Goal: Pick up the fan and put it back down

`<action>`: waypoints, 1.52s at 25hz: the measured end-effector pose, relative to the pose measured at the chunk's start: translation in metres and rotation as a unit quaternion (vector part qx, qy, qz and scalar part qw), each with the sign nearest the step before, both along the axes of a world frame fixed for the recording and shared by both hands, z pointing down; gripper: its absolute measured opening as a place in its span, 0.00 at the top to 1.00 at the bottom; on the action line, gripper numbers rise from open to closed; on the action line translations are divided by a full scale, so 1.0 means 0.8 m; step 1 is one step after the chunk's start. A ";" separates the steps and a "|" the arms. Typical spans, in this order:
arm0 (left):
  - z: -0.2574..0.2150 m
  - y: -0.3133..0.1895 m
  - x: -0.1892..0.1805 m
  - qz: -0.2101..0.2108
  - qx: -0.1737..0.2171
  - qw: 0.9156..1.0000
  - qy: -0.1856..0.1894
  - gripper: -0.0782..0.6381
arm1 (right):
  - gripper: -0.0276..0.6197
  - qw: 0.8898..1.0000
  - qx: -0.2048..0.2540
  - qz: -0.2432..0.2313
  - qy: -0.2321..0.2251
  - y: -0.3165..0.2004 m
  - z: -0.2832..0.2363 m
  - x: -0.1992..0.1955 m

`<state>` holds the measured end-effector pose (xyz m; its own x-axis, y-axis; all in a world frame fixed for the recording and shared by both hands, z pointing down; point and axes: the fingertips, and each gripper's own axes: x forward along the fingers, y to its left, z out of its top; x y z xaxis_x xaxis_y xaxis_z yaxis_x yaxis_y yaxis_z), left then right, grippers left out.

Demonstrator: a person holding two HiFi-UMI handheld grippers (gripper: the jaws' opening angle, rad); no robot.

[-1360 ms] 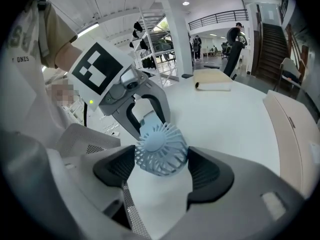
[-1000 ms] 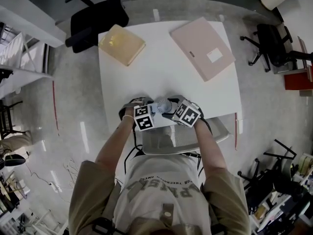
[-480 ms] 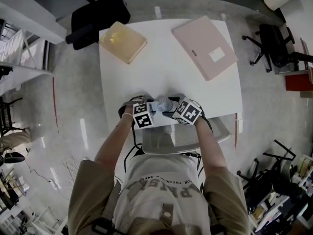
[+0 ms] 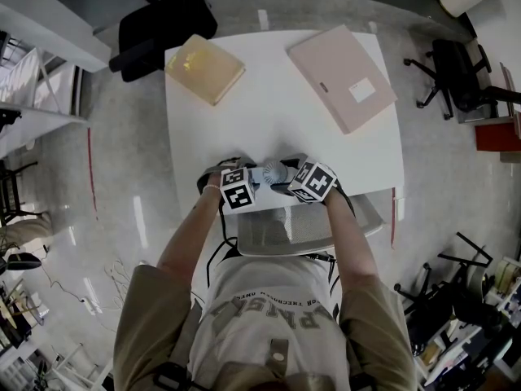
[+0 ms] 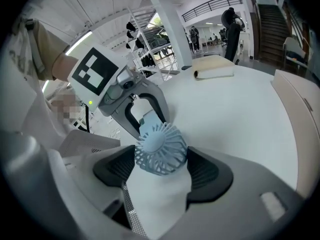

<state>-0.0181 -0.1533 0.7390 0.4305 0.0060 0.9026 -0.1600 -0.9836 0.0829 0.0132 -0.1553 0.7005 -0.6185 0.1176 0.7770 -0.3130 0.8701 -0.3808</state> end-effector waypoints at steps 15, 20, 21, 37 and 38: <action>0.000 -0.001 -0.002 -0.020 0.005 1.000 0.015 0.55 | 0.45 1.000 -0.019 0.012 0.002 -0.005 0.003 0.001; -0.002 0.000 -0.002 -0.030 0.007 0.999 0.019 0.55 | 0.46 1.000 -0.021 0.012 0.008 -0.004 0.005 0.004; -0.002 -0.001 -0.002 -0.032 0.008 0.999 0.019 0.55 | 0.46 1.000 -0.021 0.012 0.009 -0.004 0.006 0.004; 0.000 -0.003 -0.004 -0.035 0.006 0.999 0.012 0.53 | 0.45 0.999 -0.001 -0.009 0.037 0.004 0.027 0.013; 0.000 -0.003 -0.004 -0.036 0.006 0.999 0.012 0.53 | 0.45 0.999 0.000 -0.011 0.040 0.005 0.029 0.014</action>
<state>-0.0213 -0.1557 0.7392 0.4513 -0.0359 0.8917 -0.2279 -0.9707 0.0763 0.0243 -0.1517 0.7241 -0.5518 0.1307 0.8237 -0.3228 0.8772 -0.3554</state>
